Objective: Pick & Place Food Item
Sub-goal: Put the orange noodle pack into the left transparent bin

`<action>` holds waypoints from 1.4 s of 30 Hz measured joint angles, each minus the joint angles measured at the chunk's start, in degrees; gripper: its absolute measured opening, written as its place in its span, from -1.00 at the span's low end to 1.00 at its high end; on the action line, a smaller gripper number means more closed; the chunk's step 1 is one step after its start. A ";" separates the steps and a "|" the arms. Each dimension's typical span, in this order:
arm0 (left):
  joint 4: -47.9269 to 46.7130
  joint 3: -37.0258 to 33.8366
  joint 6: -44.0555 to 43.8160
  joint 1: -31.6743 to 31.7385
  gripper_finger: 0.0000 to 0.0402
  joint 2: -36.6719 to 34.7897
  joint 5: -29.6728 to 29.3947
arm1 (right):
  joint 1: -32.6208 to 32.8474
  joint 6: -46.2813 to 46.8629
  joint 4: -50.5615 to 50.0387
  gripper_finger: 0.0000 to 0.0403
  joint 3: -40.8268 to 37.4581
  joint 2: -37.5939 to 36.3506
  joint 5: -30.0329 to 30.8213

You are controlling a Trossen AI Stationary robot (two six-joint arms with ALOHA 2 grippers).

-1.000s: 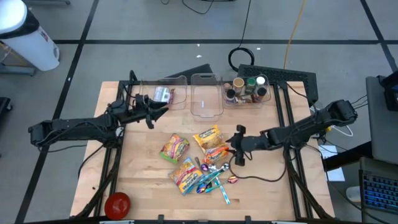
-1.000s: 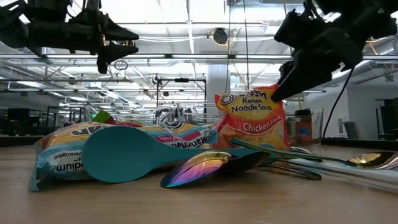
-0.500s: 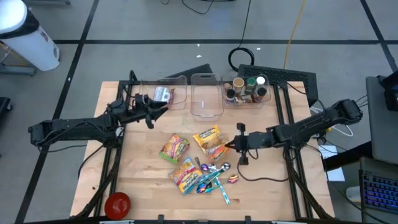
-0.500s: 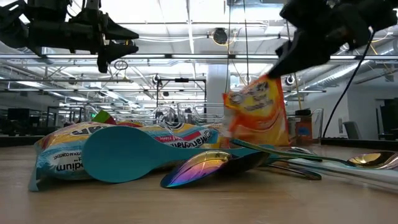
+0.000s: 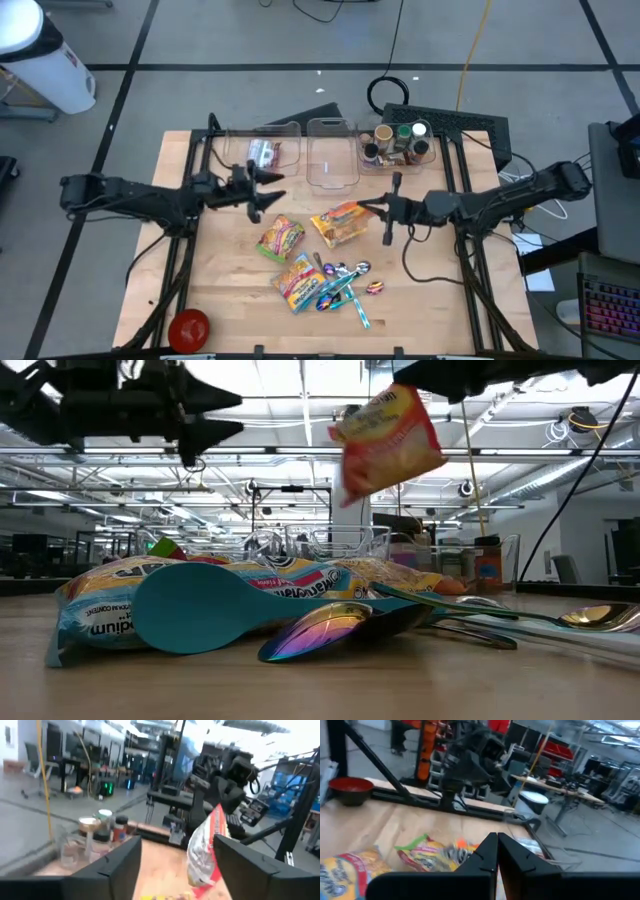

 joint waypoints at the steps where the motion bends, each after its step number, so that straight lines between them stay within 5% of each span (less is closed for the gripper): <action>1: 0.58 1.29 -0.43 -0.60 0.36 1.83 -0.31 | -0.41 -0.26 0.36 -1.00 -0.02 0.49 -0.23; 8: -11.91 15.55 2.14 -2.77 0.64 9.83 4.16 | -3.15 -3.55 10.11 -1.00 -0.05 3.56 -4.71; 16: -27.94 29.56 3.41 -7.00 0.63 17.69 0.93 | -3.12 -3.06 10.45 -1.00 -0.07 4.49 -4.25; 30: -27.54 37.81 8.81 -10.76 0.60 27.06 -10.46 | -4.44 -3.52 18.96 -1.00 0.00 11.10 -4.45; 42: -27.54 38.91 11.82 -10.57 0.60 28.69 -10.86 | -4.58 -2.87 22.56 -1.00 1.16 15.23 -4.49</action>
